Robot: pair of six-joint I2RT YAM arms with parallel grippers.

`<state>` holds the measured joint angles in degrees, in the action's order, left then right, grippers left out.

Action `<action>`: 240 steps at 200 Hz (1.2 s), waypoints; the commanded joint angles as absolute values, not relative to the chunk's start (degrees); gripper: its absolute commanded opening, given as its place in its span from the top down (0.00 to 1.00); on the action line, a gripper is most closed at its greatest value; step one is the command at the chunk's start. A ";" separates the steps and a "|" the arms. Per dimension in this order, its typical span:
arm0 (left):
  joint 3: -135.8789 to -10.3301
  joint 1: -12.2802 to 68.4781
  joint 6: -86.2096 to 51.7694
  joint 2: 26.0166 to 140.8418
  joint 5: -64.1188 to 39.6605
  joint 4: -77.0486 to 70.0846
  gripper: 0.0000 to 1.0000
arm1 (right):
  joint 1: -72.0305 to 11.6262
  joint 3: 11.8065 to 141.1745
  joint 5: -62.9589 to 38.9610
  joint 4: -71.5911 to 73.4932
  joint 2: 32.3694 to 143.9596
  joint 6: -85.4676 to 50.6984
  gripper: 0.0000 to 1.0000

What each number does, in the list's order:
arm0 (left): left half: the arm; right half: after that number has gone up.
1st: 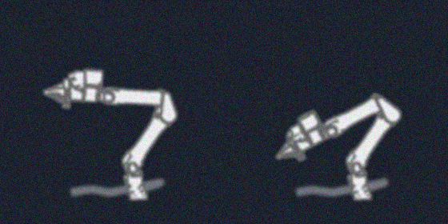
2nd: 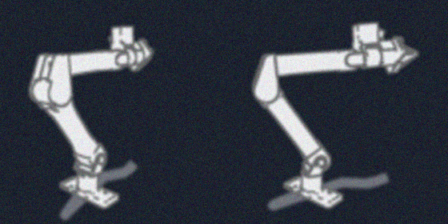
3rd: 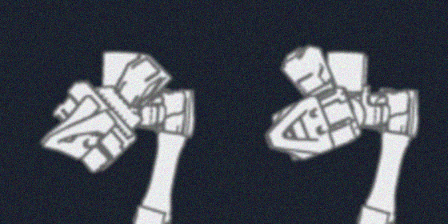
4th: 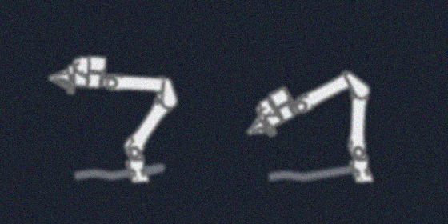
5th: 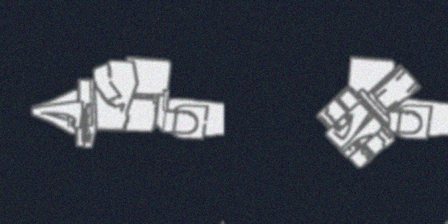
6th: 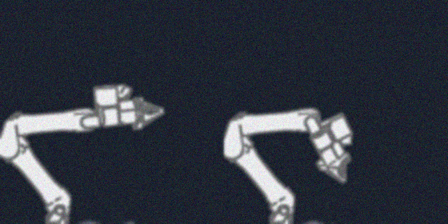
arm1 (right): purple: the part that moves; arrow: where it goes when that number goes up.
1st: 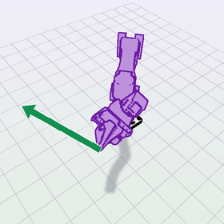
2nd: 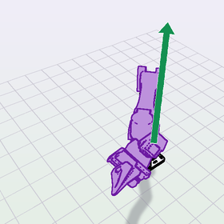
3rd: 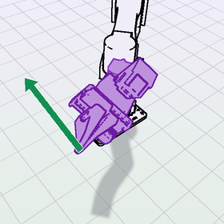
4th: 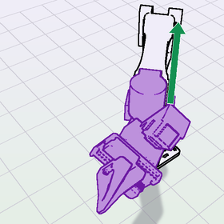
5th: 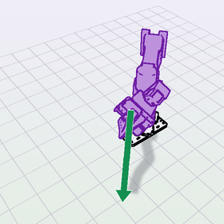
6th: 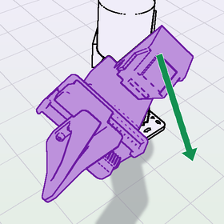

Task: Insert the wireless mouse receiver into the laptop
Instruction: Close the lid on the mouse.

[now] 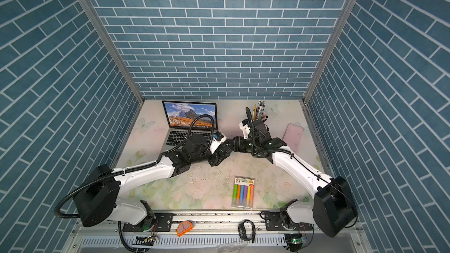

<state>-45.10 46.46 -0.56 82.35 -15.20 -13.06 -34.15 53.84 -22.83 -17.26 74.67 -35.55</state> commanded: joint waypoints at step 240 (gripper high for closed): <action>-46.06 46.23 -1.82 80.44 -13.58 -15.96 0.53 | -39.81 61.88 -13.82 -27.22 73.20 -32.54 0.31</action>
<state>-45.15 46.46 -0.36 82.06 -14.79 -12.88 -39.55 59.09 -15.70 -26.35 76.05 -30.68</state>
